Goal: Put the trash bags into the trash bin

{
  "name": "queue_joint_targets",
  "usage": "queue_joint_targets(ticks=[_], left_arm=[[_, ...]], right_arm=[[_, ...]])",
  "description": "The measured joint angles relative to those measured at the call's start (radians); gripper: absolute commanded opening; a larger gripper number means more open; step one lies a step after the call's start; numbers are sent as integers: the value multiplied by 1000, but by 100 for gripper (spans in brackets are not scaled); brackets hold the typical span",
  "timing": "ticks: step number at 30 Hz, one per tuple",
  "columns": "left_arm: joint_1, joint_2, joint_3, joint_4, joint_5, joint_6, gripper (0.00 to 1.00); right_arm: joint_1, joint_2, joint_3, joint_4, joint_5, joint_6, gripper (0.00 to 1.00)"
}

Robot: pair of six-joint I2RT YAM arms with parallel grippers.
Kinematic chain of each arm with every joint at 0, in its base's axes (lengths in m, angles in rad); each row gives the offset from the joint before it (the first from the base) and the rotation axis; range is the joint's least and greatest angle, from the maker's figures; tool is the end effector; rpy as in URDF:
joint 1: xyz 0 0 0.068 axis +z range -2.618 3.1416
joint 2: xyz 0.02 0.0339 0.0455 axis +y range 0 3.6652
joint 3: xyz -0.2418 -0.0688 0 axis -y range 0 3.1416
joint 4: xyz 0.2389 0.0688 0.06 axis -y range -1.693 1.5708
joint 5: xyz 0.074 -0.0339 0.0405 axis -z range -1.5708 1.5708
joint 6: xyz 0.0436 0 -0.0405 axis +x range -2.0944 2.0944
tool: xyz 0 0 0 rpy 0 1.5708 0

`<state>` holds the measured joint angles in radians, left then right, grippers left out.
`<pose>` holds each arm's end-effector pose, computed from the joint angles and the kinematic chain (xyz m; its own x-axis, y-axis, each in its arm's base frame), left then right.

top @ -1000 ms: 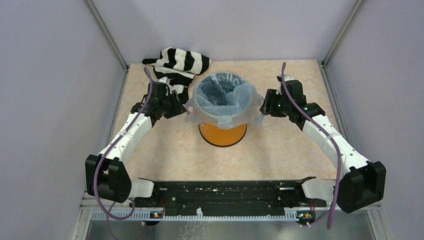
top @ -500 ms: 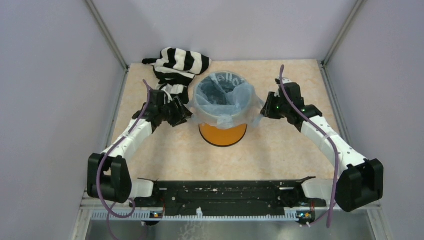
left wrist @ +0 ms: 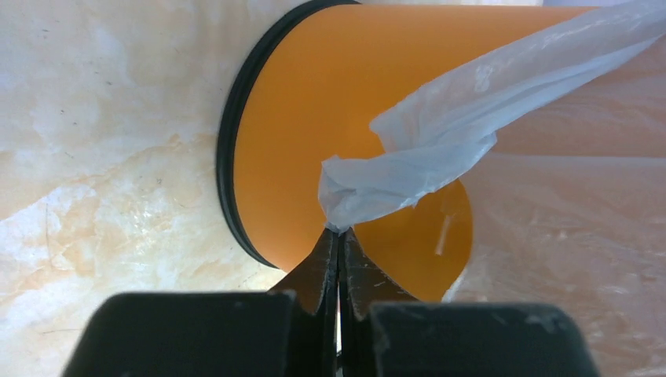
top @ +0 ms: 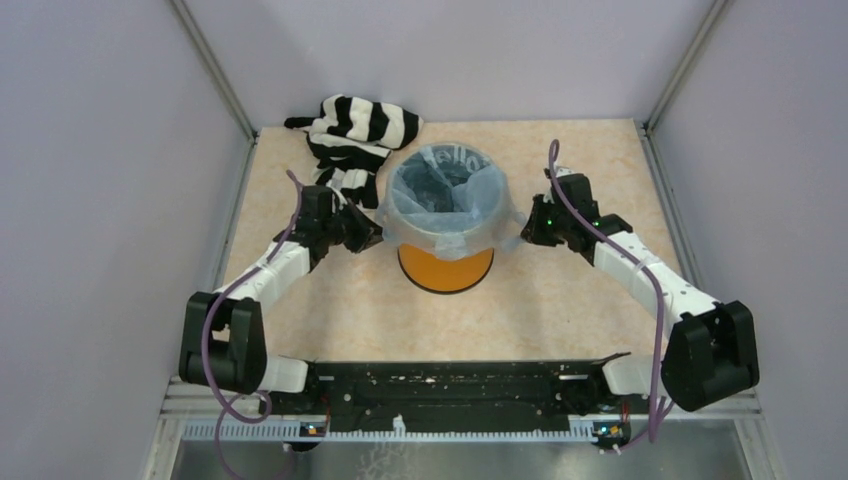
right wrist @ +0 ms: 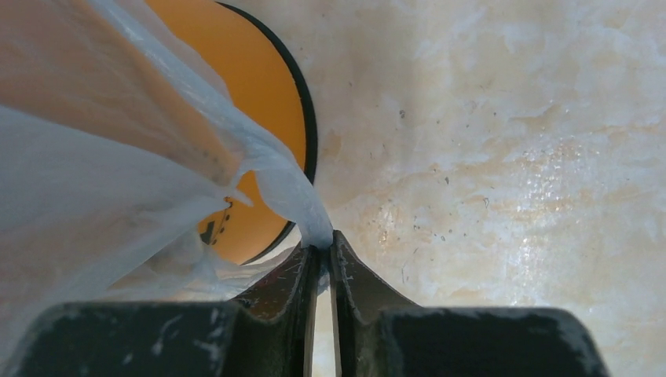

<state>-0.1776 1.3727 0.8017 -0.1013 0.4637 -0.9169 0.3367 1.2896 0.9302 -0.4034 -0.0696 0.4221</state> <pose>0.2862 -0.0712 0.2016 -0.7717 -0.5827 -0.2548 -0.1809 0.5852 -0.7904 0.2657 0.0962 0.2368 -0.7494 0.1707 -0.6398 -0.0768 0.9373 0.3400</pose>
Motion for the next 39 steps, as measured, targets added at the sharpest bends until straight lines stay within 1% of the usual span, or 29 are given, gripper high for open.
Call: queue_joint_targets(ticks=[5,12,18,28,35,37,38,39], left_arm=[[0,39,0,-9,-17,33,0],[0,90,0,-63,-101,114,0],[0,144,6,-100,-176,166,0],[5,203,74,-163,-317,240,0],[10,236,95,-182,-338,265,0],[11,236,98,-186,-338,272,0],[11,235,100,-188,-338,277,0],[11,235,100,-189,-337,282,0]], right_arm=[[0,32,-8,15,28,-2,4],[0,108,-42,56,105,-8,0],[-13,171,-83,91,177,-9,0],[-117,206,-112,148,197,3,0],[-121,234,-111,155,217,9,0],[-121,233,-112,155,219,9,4],[-121,231,-112,154,219,8,10],[-121,226,-112,152,220,8,20]])
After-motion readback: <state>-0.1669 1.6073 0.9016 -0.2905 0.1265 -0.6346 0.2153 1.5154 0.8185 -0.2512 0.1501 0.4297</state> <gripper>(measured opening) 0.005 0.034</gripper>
